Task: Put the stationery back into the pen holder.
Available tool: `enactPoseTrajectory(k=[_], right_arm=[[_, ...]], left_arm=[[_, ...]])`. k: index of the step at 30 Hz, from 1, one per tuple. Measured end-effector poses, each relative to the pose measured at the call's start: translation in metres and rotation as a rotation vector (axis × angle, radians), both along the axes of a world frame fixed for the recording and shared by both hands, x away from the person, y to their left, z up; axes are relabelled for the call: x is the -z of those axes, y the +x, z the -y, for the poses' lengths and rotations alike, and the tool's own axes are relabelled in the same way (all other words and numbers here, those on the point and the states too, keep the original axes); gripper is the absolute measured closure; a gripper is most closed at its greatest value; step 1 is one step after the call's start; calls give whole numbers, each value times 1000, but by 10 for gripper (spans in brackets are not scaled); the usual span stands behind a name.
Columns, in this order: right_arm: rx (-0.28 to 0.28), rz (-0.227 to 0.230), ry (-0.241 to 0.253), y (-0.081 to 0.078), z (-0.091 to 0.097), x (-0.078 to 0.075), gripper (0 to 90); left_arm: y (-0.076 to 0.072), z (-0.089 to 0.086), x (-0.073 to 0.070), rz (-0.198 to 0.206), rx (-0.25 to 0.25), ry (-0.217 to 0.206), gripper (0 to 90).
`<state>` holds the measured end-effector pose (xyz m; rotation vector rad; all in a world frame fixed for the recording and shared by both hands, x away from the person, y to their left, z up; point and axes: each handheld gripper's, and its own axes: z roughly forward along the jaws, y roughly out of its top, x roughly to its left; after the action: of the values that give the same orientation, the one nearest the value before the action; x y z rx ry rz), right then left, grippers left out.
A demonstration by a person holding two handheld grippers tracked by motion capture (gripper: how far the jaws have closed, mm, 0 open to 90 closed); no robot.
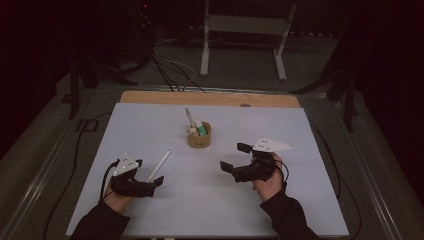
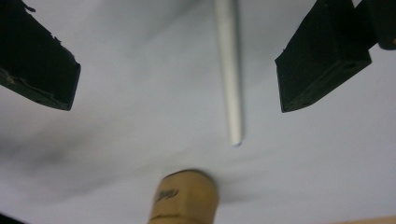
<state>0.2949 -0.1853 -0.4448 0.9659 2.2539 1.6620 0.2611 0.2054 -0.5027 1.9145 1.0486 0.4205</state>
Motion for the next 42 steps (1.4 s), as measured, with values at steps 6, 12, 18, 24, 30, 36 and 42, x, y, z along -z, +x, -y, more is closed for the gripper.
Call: enactPoseTrajectory(k=[6,12,18,24,30,36,42], right_arm=[[2,6,-4,-1,2,1,27],[1,8,0,-2,2,1,27],[0,10,-4,-3,2,2,27],[2,5,-6,-2,2,3,27],[0,5,-2,-3,2,3,27],[1,5,-2,-3,2,3,27],[-1,2,-4,-3,2,3,28]], left_arm=[[3,-1,9,-30,-48,39,4],[6,-1,15,-70,-65,56,25],[9,-3,16,-130,-86,66,74],[10,-1,18,-178,-73,109,80],[10,2,19,-197,-79,157,216],[10,2,21,-215,-82,180,384],[11,2,22,-217,-78,200,573]])
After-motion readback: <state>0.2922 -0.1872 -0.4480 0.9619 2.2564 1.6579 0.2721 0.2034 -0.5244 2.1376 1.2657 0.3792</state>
